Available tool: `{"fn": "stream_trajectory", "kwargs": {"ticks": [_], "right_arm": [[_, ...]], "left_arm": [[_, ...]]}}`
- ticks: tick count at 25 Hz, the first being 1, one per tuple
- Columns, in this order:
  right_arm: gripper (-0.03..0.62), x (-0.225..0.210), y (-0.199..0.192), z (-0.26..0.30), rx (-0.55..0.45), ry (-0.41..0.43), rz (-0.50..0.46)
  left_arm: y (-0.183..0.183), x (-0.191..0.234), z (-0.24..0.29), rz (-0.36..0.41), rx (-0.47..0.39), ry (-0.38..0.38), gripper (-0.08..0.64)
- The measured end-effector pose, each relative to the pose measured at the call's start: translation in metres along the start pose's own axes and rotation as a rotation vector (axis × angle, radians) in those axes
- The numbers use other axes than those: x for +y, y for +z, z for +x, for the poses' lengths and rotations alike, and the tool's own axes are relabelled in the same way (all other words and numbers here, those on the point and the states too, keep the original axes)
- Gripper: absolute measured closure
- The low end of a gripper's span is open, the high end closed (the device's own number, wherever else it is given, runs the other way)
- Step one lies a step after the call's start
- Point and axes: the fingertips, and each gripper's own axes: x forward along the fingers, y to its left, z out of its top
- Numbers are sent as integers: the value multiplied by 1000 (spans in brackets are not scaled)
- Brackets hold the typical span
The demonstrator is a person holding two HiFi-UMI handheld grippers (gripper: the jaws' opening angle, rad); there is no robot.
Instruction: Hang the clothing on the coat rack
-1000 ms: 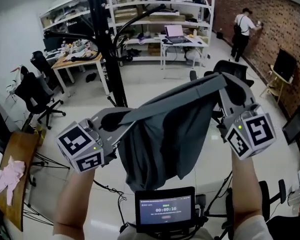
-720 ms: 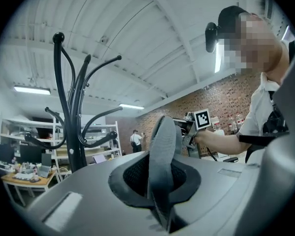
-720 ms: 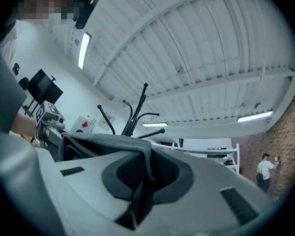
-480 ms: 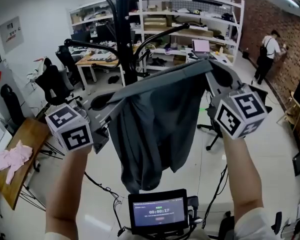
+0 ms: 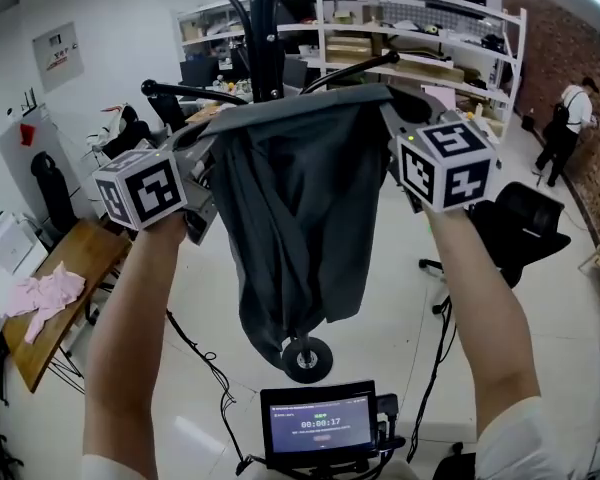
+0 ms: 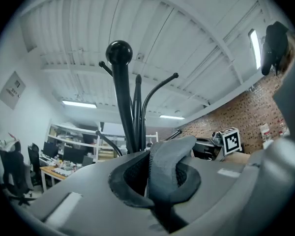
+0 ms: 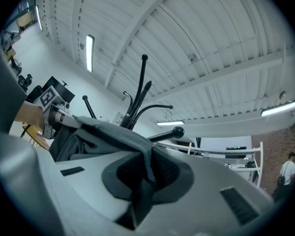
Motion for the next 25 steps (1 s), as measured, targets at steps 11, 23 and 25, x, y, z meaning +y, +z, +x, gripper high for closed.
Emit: {"fn": "stream_trajectory", "kwargs": {"ticks": [11,23,25], "right_arm": [[577,15,-89,53,213,103,160],[577,75,-162,45,338,241,228],[577,87,-167,39,331,262,228]], "left_arm": [[-78,44,22,-99,167,142,541],[-173,28,6,-192,284,101,540],[-182,19,4,-180,280,86,537]]}}
